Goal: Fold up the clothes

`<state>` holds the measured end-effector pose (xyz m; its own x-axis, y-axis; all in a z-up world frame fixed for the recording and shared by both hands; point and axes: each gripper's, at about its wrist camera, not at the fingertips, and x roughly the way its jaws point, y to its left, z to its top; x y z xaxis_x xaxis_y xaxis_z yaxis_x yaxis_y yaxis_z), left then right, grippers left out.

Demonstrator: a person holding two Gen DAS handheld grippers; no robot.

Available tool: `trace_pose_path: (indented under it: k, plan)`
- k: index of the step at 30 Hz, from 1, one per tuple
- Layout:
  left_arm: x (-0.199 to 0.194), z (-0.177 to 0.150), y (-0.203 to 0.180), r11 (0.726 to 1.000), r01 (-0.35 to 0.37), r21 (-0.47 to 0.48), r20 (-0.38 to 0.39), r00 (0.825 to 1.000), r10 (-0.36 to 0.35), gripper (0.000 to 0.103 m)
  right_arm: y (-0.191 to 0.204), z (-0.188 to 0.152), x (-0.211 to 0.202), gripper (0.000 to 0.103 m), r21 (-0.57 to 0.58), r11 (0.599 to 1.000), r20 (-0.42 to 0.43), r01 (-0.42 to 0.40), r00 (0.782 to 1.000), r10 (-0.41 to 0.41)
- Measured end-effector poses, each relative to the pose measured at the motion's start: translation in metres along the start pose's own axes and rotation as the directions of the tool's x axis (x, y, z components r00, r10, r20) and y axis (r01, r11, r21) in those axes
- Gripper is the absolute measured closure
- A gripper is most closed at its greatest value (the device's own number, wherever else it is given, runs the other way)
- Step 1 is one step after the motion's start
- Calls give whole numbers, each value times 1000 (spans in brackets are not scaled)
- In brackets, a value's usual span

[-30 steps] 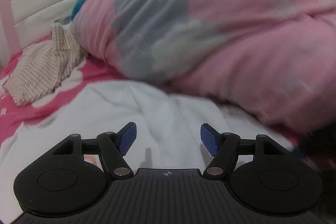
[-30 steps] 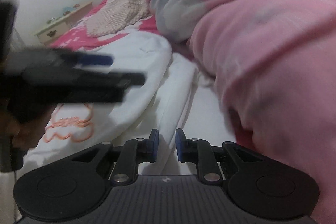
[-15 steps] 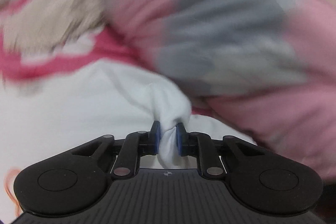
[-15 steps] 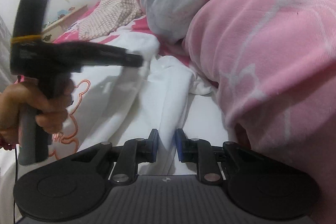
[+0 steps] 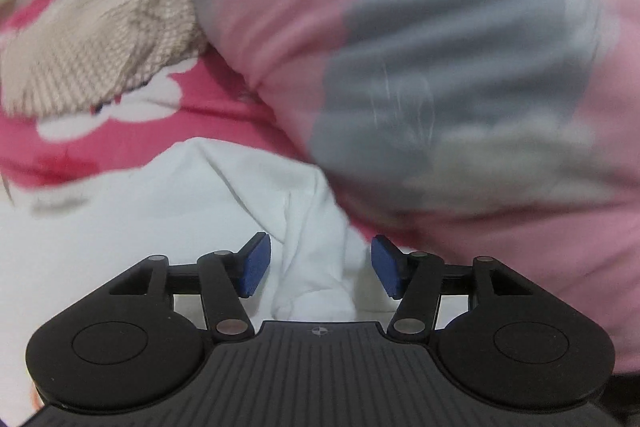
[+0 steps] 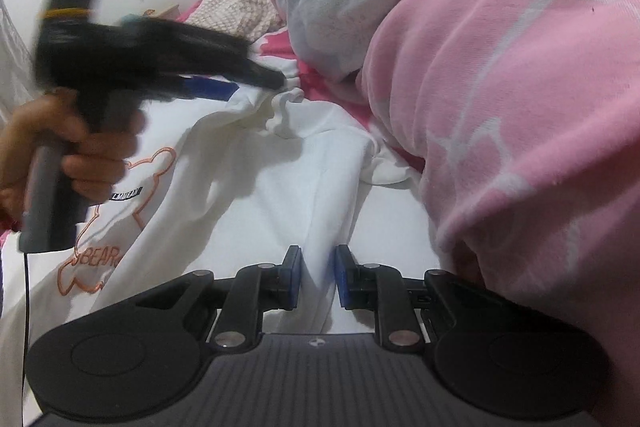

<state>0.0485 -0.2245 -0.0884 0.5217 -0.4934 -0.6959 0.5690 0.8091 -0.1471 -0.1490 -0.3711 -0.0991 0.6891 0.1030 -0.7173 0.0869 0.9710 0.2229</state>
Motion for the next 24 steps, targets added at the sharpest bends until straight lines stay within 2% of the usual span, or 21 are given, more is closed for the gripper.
trace_pose_path:
  k: [1, 2, 3, 4, 5, 6, 7, 8, 9, 11, 12, 13, 14, 15, 17, 19, 20, 21, 22, 24]
  plan:
    - [1, -1, 3, 1000, 2, -15, 17, 1000, -1, 85, 0, 0, 0, 82, 1, 1000, 1, -1, 1000, 1]
    - [0, -1, 13, 995, 38, -88, 33, 999, -36, 88, -1, 0, 0, 82, 2, 1000, 2, -3, 1000, 3]
    - [-3, -4, 34, 966, 117, -229, 62, 993, -105, 91, -1, 0, 0, 82, 3, 1000, 2, -4, 1000, 4]
    - [-5, -9, 59, 903, 196, -382, 102, 980, -170, 92, -1, 0, 0, 82, 4, 1000, 3, -6, 1000, 6]
    - [-5, -15, 82, 819, 258, -513, 143, 966, -215, 92, -2, 0, 0, 82, 5, 1000, 4, -7, 1000, 7]
    - [-2, -24, 104, 718, 302, -628, 171, 953, -251, 92, -2, 0, 0, 82, 6, 1000, 5, -8, 1000, 8]
    - [4, -33, 125, 604, 328, -727, 189, 940, -283, 92, -2, -1, 0, 82, 7, 1000, 6, -10, 1000, 10]
    - [8, -42, 141, 513, 331, -792, 198, 934, -298, 91, -3, -1, 0, 82, 8, 1000, 6, -11, 1000, 11]
    - [8, -45, 149, 484, 316, -816, 192, 938, -287, 91, -3, -1, 0, 82, 9, 1000, 7, -12, 1000, 12]
    - [2, -41, 152, 528, 296, -796, 182, 949, -258, 79, -4, -1, 0, 82, 11, 1000, 9, -15, 1000, 15]
    - [0, -36, 150, 550, 291, -783, 168, 950, -263, 65, -4, -1, 0, 82, 12, 1000, 10, -17, 1000, 17]
    - [3, -28, 148, 573, 284, -769, 148, 950, -274, 59, -5, 0, 2, 82, 13, 1000, 10, -18, 1000, 18]
    - [8, -20, 146, 596, 278, -753, 126, 950, -284, 57, -6, 2, 6, 82, 15, 1000, 10, -20, 1000, 19]
    - [11, -10, 140, 642, 266, -719, 94, 953, -289, 54, -6, 3, 7, 82, 17, 1000, 11, -20, 1000, 20]
    - [16, 14, 121, 767, 230, -599, 7, 959, -282, 53, -6, 4, 9, 82, 20, 1000, 14, -21, 1000, 21]
    - [20, 36, 90, 908, 156, -388, -84, 975, -203, 53, -5, 4, 10, 82, 20, 1000, 16, -21, 1000, 21]
    - [22, 43, 73, 959, 116, -260, -114, 982, -150, 53, -4, 4, 10, 82, 18, 1000, 15, -21, 1000, 21]
    - [25, 49, 56, 990, 76, -122, -133, 987, -93, 54, -4, 3, 9, 82, 16, 1000, 15, -22, 1000, 21]
    - [27, 51, 41, 999, 39, -4, -142, 989, -39, 54, -4, 3, 8, 82, 15, 1000, 15, -22, 1000, 22]
    - [33, 51, 19, 985, -9, 170, -151, 988, 35, 56, -4, 3, 7, 82, 15, 1000, 15, -22, 1000, 22]
